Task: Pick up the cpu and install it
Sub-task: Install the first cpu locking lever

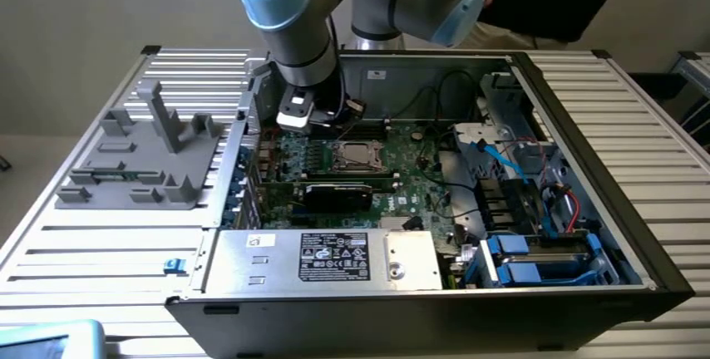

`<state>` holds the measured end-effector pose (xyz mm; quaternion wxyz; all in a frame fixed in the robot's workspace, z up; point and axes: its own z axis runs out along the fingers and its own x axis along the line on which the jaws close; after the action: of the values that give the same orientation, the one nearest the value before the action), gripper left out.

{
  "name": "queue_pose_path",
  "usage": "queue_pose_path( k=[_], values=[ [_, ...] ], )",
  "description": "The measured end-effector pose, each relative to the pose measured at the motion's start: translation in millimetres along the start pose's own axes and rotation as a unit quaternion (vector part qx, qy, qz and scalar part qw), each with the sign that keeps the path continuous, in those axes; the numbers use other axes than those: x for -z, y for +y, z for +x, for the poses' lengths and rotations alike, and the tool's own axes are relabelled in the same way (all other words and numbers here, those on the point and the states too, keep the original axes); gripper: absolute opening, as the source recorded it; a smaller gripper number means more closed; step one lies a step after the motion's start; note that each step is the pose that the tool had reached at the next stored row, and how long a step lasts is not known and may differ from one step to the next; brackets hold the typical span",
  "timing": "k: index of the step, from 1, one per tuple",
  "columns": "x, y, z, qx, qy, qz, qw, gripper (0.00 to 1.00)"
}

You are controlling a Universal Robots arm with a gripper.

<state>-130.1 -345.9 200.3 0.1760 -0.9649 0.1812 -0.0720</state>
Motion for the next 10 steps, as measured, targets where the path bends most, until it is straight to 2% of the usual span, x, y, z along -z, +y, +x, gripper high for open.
queue_pose_path(
  k=[3,10],
  values=[
    [-0.4,0.7,0.2,-0.003,0.0013,-0.0001,1.0,0.11],
    [-2.6,1.2,1.0,-0.003,0.0009,0.0011,1.0,0.11]
  ],
)
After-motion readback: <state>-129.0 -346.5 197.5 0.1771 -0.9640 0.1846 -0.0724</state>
